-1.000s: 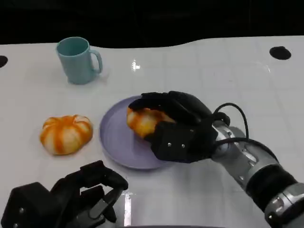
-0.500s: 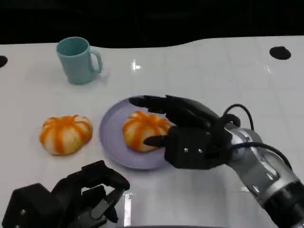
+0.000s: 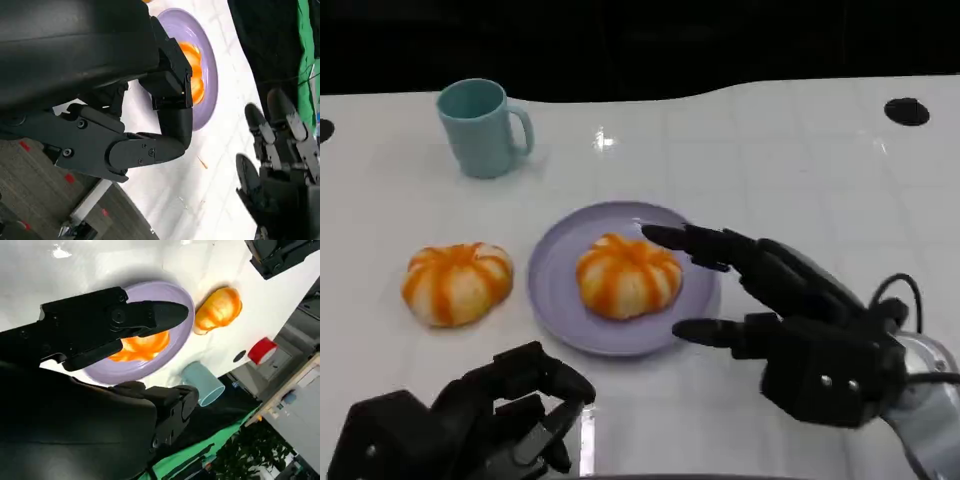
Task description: Grasp the bread from the table and place it into the plate.
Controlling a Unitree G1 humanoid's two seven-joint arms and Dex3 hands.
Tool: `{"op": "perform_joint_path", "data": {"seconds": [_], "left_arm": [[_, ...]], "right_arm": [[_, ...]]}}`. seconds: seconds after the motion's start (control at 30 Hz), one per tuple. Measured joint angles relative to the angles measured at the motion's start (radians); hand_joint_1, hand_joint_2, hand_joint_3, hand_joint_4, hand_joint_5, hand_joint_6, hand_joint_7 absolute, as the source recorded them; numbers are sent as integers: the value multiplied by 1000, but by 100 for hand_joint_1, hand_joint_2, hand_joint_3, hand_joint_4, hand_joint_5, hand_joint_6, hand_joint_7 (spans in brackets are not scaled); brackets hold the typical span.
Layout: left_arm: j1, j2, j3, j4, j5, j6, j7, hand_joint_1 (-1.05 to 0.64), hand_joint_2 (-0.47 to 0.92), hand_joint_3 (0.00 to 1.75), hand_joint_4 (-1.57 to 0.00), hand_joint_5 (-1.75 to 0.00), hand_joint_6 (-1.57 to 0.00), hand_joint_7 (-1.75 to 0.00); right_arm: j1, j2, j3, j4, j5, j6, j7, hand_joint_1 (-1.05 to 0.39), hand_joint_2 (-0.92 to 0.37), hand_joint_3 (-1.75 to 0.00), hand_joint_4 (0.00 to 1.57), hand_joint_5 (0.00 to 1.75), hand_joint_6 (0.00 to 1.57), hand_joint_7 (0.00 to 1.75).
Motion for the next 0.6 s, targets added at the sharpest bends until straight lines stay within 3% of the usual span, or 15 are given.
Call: {"op": "perform_joint_path", "data": {"seconds": [0.1, 0.3, 0.4, 0.43, 0.47, 0.53, 0.6], "left_arm": [[1, -1, 0, 0, 0, 1, 2, -40, 91, 50, -67, -175, -65, -130], [0, 0, 4, 8, -1, -3, 2, -39, 91, 50, -66, -175, -64, -130], [2, 0, 5, 14, -1, -9, 2, -40, 91, 50, -66, -175, -64, -129], [2, 0, 6, 14, -1, -9, 2, -41, 91, 49, -66, -175, -64, -129], [2, 0, 6, 14, -1, -9, 2, -42, 91, 49, -66, -175, -65, -129], [1, 2, 7, 14, 0, -9, 2, -42, 91, 49, -66, -175, -65, -129], [0, 3, 8, 14, 0, -9, 2, -41, 92, 49, -66, -175, -65, -129]], "right_arm": [[47, -11, -27, -38, 26, -20, -1, -46, -92, -23, 27, 71, 48, 13], [123, -13, -78, -77, 90, -86, -24, -26, -92, -20, 39, 117, 67, 29], [153, -13, -102, -78, 134, -127, -25, -20, -89, -25, 46, 123, 67, 53], [162, -13, -107, -81, 143, -131, -25, -18, -84, -36, 46, 127, 64, 67], [174, -13, -112, -83, 154, -134, -26, -16, -70, -62, 49, 133, 60, 83], [196, -13, -124, -87, 169, -144, -26, -14, -57, -88, 53, 144, 60, 99], [220, -13, -142, -92, 180, -157, -27, -13, -50, -101, 59, 152, 64, 108]]}}
